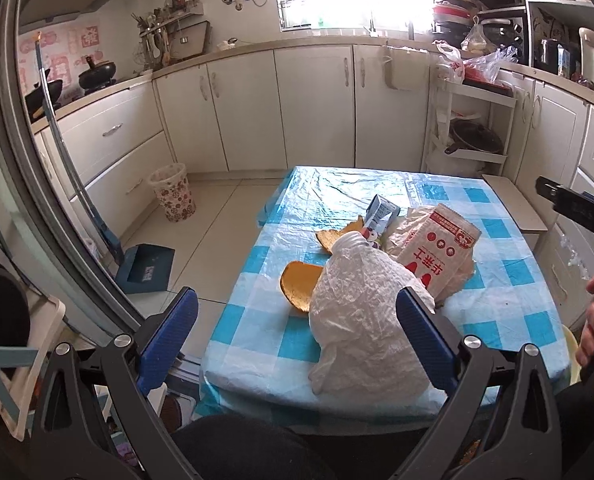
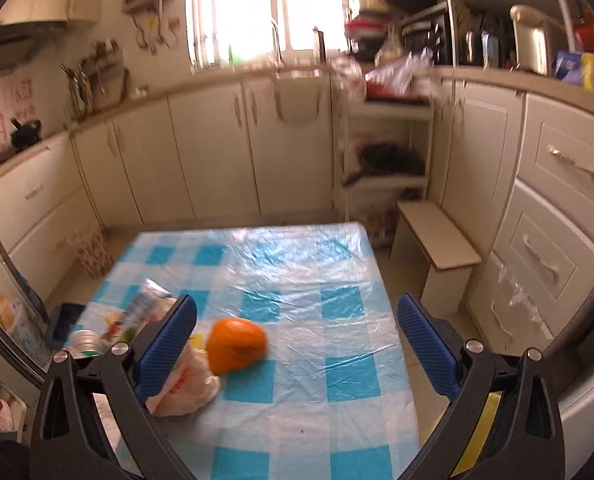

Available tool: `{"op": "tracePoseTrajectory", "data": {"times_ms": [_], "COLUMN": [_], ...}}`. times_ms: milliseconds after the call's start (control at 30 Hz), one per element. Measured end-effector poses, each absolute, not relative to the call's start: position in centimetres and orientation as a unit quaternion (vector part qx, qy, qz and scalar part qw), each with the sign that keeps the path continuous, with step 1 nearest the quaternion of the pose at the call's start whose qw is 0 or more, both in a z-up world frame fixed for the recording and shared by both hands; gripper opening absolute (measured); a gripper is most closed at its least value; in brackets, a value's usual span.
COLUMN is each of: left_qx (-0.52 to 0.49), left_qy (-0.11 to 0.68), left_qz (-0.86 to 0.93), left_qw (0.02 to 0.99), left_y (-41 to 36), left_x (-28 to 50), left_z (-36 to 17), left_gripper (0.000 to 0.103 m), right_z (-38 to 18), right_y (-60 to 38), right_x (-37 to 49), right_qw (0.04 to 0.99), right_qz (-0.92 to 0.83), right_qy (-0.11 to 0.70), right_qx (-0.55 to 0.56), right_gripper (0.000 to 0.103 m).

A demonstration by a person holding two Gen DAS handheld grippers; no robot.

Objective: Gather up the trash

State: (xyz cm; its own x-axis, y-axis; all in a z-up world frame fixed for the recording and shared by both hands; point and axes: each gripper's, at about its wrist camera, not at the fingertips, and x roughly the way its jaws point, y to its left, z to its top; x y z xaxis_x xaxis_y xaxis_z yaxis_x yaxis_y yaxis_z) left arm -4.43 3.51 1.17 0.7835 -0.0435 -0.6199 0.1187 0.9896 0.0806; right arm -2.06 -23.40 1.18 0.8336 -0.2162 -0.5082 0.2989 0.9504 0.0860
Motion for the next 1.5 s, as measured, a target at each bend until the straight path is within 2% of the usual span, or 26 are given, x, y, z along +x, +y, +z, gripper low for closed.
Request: {"op": "tracePoseTrajectory", "data": {"times_ms": [33,133,300,667,1500], "left_qx": [0.058,0.063,0.076,0.079,0.090], "left_qy": [0.327,0.335,0.335,0.328,0.333], "left_qz": [-0.047,-0.066,-0.091,-0.091,-0.104], "left_qw": [0.942,0.938,0.935,0.937,0.933], "left_y": [3.7,3.9,4.4,8.0,6.7], "left_x": [-5.3,-7.9,-12.6,-20.0,-21.0], "left_z": [1.3,1.6,2.3,4.0,4.4], "left_gripper": [0.095,0.095,0.095,0.095,0.095], "right_z": [1.3,1.2,3.8,5.7,4.0], "right_y": [-22.5,-19.7,-15.7,-10.8,-11.2], "right_x": [-4.2,-6.6,-12.4,-19.1,-22.1], "right_qw": [0.956,0.938,0.944,0.939,0.928], "right_qz": [-0.126,-0.124,-0.128,-0.121,-0.152], "right_qy": [0.253,0.316,0.302,0.315,0.330], "right_qx": [0.082,0.069,0.031,0.065,0.082], "right_gripper": [0.096,0.096,0.096,0.096,0.096]}}
